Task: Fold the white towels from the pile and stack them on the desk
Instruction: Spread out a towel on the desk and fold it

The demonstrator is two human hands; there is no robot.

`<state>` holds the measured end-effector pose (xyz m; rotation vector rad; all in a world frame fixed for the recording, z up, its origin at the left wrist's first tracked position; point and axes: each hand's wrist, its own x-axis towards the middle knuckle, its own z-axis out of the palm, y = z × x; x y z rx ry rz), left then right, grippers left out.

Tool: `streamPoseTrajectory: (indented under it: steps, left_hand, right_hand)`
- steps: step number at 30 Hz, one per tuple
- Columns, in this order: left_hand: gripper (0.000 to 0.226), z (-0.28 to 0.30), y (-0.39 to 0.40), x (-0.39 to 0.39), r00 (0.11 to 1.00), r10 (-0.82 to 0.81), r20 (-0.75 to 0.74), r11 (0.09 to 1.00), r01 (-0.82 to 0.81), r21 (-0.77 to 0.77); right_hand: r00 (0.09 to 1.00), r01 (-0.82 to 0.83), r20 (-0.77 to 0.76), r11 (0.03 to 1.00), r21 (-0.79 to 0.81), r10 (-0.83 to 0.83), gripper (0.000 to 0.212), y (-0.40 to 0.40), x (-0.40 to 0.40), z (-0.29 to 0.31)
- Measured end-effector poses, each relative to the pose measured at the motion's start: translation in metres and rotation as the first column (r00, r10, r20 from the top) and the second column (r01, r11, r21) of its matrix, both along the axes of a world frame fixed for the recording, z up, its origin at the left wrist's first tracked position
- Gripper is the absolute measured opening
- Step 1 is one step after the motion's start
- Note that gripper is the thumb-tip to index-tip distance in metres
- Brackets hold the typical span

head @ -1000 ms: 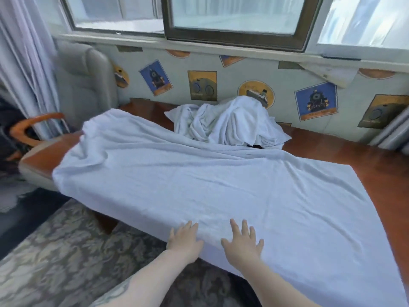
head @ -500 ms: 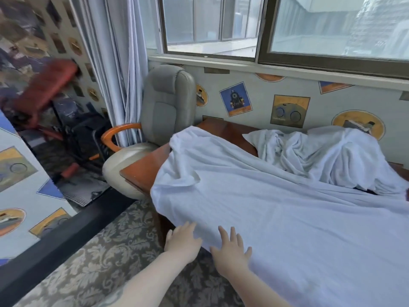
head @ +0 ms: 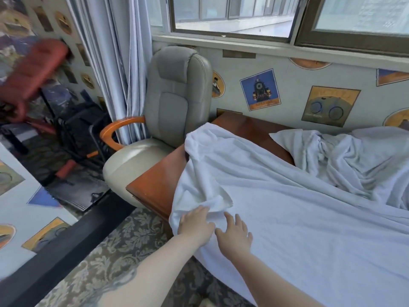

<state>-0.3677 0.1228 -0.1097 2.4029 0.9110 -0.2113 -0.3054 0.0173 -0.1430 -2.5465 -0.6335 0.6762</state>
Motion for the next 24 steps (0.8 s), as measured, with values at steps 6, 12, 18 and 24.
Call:
streamPoseTrajectory:
  steps: [6,12,18,24]
  left_hand:
    - [0.042,0.016,0.096,0.059,1.0,0.005,0.009,1.0,-0.005,0.007]
    - [0.032,0.003,0.18,0.105,0.938,0.309,0.155,0.923,-0.256,-0.288]
    - [0.009,-0.016,0.237,0.148,0.726,0.685,-0.059,0.5,-0.527,-0.688]
    - [0.032,-0.023,0.268,0.201,0.741,0.632,-0.225,0.299,-0.501,-0.812]
  right_hand:
    - [0.983,0.166,0.063,0.983,0.083,-0.172,0.059,0.077,0.063,0.001]
    - [0.988,0.149,-0.023,0.988,-0.035,-0.15,0.068,0.134,0.108,-0.002]
    - [0.958,0.247,-0.14,0.968,-0.036,-0.25,0.059,0.16,0.119,-0.011]
    - [0.867,0.413,-0.315,0.91,0.02,-0.386,0.029,0.183,0.114,-0.003]
